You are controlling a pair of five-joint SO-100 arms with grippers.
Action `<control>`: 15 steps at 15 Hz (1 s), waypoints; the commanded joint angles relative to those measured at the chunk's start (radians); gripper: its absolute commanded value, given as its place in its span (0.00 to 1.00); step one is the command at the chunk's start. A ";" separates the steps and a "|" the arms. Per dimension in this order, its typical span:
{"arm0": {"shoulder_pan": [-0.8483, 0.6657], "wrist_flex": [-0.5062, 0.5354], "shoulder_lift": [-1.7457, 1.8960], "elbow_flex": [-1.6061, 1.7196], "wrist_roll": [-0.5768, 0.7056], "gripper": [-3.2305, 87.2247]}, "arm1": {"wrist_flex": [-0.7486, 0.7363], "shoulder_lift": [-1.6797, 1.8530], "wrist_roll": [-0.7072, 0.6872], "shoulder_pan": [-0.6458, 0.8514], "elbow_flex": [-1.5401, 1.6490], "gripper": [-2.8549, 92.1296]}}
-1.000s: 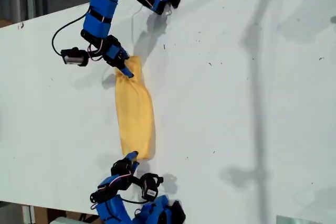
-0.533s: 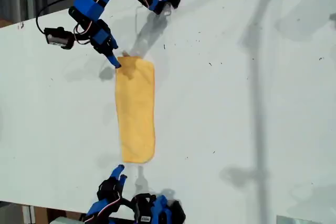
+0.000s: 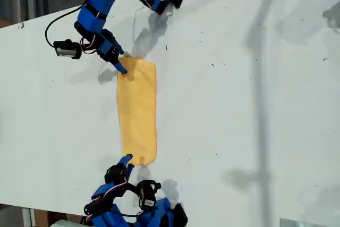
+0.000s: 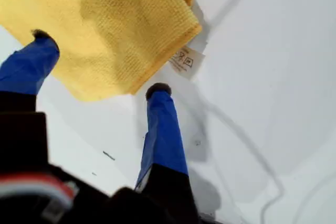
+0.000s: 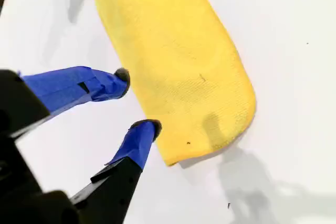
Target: Grasp corners of a square towel and fold twice.
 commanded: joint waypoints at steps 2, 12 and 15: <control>0.064 0.000 0.152 0.104 -0.080 0.19 | -0.034 -0.295 -0.049 0.052 -0.201 0.44; 0.110 0.051 1.039 0.721 -0.259 0.19 | -0.103 -0.146 -0.032 0.295 0.192 0.03; 0.097 -0.052 1.058 0.853 -0.256 0.19 | -0.101 0.222 0.060 0.311 0.408 0.03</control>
